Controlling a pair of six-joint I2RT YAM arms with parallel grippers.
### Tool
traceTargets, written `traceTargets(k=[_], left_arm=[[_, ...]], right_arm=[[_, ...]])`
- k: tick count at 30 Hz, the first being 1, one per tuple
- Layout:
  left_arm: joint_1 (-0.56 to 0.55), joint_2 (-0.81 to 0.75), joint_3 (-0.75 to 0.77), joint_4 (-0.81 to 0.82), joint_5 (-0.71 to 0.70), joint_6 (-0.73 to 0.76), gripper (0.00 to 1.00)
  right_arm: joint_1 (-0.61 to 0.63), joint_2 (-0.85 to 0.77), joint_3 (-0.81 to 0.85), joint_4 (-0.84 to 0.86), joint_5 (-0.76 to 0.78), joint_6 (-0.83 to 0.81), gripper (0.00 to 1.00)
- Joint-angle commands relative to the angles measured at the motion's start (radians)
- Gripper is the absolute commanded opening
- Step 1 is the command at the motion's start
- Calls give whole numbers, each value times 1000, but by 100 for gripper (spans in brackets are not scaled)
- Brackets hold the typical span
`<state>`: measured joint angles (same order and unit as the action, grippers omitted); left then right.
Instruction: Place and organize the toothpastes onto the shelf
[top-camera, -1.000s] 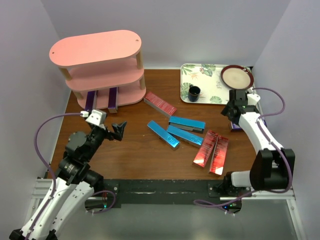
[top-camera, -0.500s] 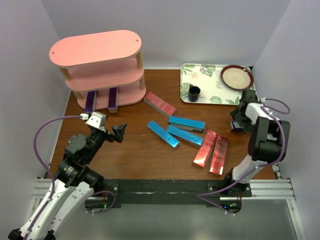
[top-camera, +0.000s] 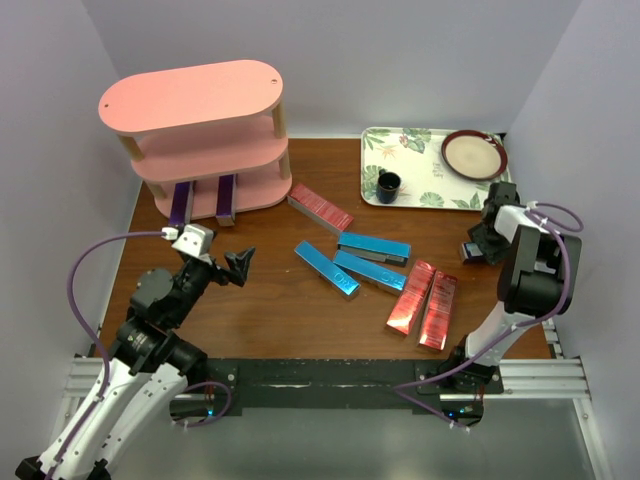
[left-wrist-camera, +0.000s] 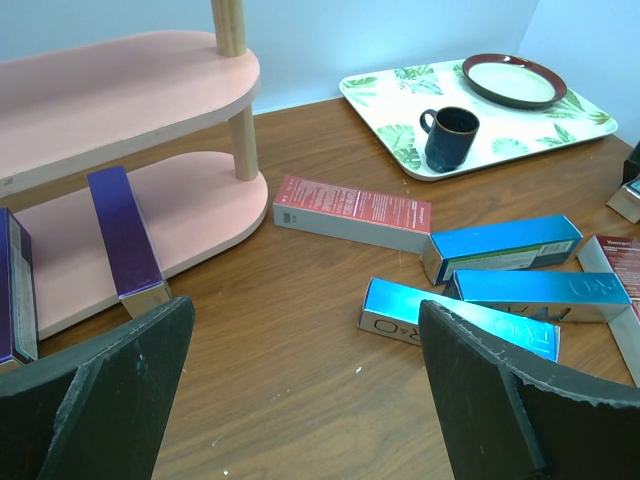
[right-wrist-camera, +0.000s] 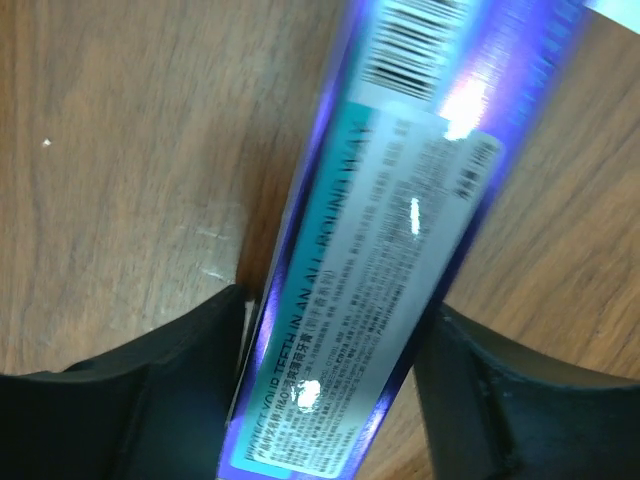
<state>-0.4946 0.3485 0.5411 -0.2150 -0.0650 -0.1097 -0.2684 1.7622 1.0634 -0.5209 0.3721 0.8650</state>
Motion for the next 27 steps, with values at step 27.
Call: traceTargets(k=[27], left_arm=[[-15,308,74,196,390,-254,100]], right_arm=[[334,-759,-460,620,-397,104,38]])
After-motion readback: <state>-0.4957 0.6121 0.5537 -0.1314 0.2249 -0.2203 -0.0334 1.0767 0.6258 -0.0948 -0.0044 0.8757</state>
